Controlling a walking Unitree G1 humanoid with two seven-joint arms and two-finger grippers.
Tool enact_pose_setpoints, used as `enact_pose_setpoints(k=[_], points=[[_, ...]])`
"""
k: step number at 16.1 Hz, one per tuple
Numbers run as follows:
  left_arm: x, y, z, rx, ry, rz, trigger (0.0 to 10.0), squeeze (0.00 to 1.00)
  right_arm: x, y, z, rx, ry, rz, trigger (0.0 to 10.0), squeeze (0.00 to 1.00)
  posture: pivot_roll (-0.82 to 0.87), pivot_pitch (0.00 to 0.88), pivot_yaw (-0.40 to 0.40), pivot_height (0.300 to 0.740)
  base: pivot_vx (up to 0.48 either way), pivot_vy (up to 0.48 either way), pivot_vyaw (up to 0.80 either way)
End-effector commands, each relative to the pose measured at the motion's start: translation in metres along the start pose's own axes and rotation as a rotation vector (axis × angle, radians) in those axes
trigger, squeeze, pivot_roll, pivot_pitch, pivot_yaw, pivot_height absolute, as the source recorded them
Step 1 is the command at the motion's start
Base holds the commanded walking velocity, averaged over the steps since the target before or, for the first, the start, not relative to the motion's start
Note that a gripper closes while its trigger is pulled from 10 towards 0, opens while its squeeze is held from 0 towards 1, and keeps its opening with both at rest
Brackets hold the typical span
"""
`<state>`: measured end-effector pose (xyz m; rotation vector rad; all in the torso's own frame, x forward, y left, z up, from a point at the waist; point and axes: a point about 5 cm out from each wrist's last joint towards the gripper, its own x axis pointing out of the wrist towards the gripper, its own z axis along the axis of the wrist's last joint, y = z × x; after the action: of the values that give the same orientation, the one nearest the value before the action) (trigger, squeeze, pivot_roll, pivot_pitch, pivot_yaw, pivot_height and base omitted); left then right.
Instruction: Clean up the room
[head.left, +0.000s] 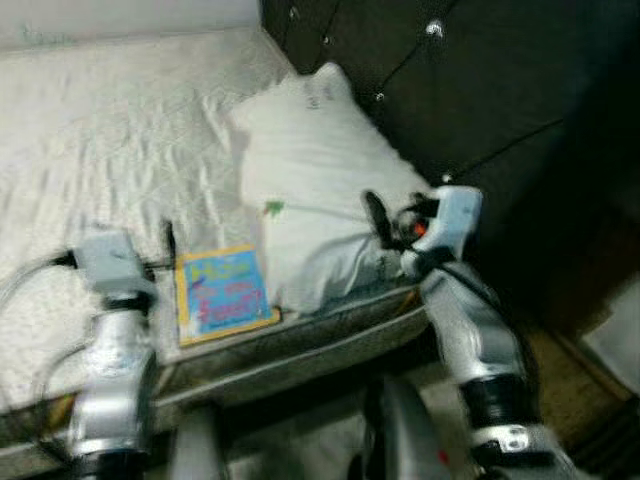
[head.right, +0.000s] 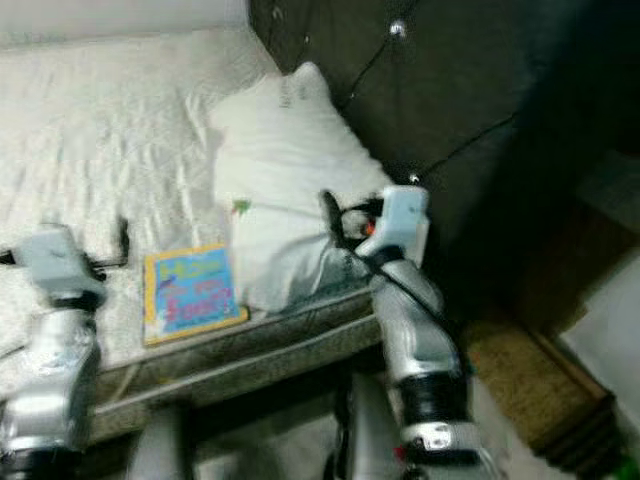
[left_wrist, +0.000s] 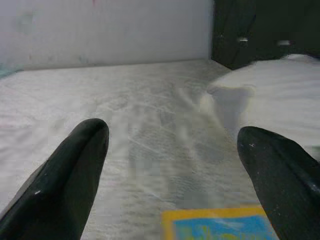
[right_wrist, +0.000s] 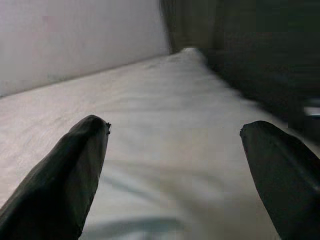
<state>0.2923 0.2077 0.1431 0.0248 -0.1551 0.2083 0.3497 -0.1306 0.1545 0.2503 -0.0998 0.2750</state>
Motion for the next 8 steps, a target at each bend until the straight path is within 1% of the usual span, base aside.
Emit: enact_pose_setpoints(k=[1, 3, 6, 8], points=[[0.003, 0.010, 0.007, 0.015, -0.022, 0.047, 10.0, 0.00, 0.004, 0.001, 0.003, 0.001, -0.017, 0.004, 10.0, 0.00, 0.07, 0.000, -0.003, 0.575, 0.000, 0.000, -0.46], [0.007, 0.009, 0.013, 0.021, -0.052, 0.046, 10.0, 0.00, 0.007, 0.000, 0.006, -0.004, -0.032, 0.010, 10.0, 0.00, 0.08, 0.000, -0.007, 0.591, 0.000, 0.000, -0.45], [0.001, 0.005, 0.013, 0.028, -0.064, 0.068, 10.0, 0.00, 0.010, 0.001, 0.008, -0.009, -0.043, 0.022, 10.0, 0.00, 0.08, 0.000, -0.015, 0.616, 0.000, 0.000, -0.45], [-0.008, 0.004, 0.008, 0.039, -0.049, 0.078, 10.0, 0.00, 0.008, 0.005, 0.005, -0.010, -0.032, 0.050, 10.0, 0.00, 0.10, 0.000, -0.027, 0.639, 0.000, 0.000, 0.00]])
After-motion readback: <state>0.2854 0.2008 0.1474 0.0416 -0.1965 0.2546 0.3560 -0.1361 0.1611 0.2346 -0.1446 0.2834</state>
